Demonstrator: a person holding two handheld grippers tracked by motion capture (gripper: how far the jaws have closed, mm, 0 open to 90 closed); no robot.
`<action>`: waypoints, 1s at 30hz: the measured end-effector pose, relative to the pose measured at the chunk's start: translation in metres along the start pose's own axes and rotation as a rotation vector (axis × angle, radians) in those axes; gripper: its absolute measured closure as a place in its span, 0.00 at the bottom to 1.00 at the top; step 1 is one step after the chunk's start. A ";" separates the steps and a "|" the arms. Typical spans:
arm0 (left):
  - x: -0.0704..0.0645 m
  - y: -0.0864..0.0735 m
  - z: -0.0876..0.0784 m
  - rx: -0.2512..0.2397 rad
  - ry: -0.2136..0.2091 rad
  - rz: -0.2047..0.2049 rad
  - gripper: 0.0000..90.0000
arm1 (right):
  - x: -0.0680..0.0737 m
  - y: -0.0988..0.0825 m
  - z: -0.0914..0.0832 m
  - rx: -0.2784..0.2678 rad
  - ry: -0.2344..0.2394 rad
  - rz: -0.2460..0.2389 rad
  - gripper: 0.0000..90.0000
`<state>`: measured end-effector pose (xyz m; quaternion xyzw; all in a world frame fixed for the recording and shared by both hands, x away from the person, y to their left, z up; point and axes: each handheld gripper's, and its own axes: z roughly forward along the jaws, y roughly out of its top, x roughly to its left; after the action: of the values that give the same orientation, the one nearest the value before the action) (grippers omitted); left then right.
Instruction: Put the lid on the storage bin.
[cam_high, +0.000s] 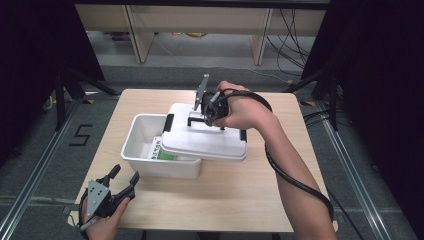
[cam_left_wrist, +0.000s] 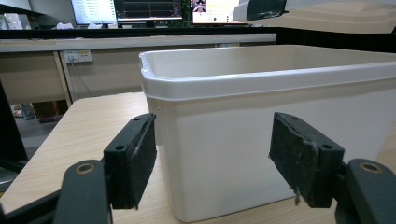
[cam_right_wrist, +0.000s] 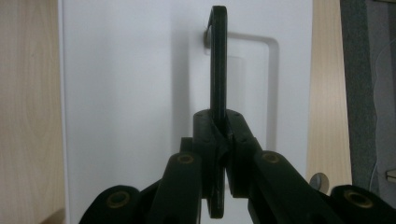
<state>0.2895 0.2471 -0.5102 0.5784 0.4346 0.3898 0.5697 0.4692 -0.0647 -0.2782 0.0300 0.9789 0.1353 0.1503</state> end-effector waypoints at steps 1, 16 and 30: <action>0.001 0.001 -0.001 0.013 0.003 0.017 0.34 | 0.000 0.002 0.001 0.003 0.001 0.000 0.94; 0.004 0.003 -0.005 -0.010 0.028 0.017 0.35 | 0.000 0.021 0.007 -0.010 0.014 -0.004 0.94; 0.005 0.002 -0.004 0.007 0.015 0.025 0.35 | 0.002 0.052 0.017 -0.014 0.027 -0.028 0.94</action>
<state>0.2871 0.2532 -0.5080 0.5826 0.4331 0.3998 0.5597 0.4730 -0.0101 -0.2801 0.0135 0.9802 0.1402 0.1389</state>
